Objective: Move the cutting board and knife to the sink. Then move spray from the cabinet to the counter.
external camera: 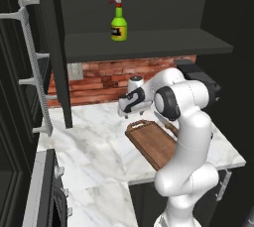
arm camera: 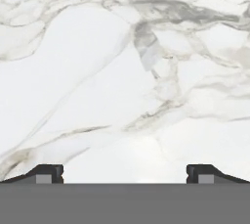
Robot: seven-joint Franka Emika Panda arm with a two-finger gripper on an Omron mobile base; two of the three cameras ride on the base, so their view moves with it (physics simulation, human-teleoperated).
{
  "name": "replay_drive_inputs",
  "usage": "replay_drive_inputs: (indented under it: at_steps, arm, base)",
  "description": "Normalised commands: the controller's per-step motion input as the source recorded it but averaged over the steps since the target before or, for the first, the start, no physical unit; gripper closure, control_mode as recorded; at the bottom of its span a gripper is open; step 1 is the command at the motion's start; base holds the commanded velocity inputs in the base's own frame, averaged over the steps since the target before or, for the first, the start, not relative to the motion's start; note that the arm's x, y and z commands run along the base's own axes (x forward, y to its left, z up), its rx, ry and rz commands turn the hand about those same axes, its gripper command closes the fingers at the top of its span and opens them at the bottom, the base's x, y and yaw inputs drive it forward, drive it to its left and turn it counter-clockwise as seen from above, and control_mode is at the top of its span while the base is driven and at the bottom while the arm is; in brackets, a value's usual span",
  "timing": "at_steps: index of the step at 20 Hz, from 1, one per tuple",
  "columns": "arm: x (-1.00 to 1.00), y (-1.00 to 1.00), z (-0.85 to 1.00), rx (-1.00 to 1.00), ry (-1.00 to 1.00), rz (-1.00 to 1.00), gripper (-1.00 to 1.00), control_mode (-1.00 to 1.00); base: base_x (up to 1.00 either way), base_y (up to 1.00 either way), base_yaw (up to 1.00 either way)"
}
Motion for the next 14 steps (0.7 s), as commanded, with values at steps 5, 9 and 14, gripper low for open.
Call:
replay_drive_inputs:
  at_steps: [5,9,14]
  arm:
    - [0.00,0.00,-0.21,0.00,0.00,0.00,-1.00,-1.00]
    - [0.00,0.00,-0.27,0.00,0.00,0.00,-1.00,-1.00]
    - [-0.04,0.00,-0.24,0.00,0.00,0.00,-1.00,-1.00]
  base:
    - [0.00,0.00,0.00]
    - [0.00,0.00,0.00]
    - [0.00,0.00,0.00]
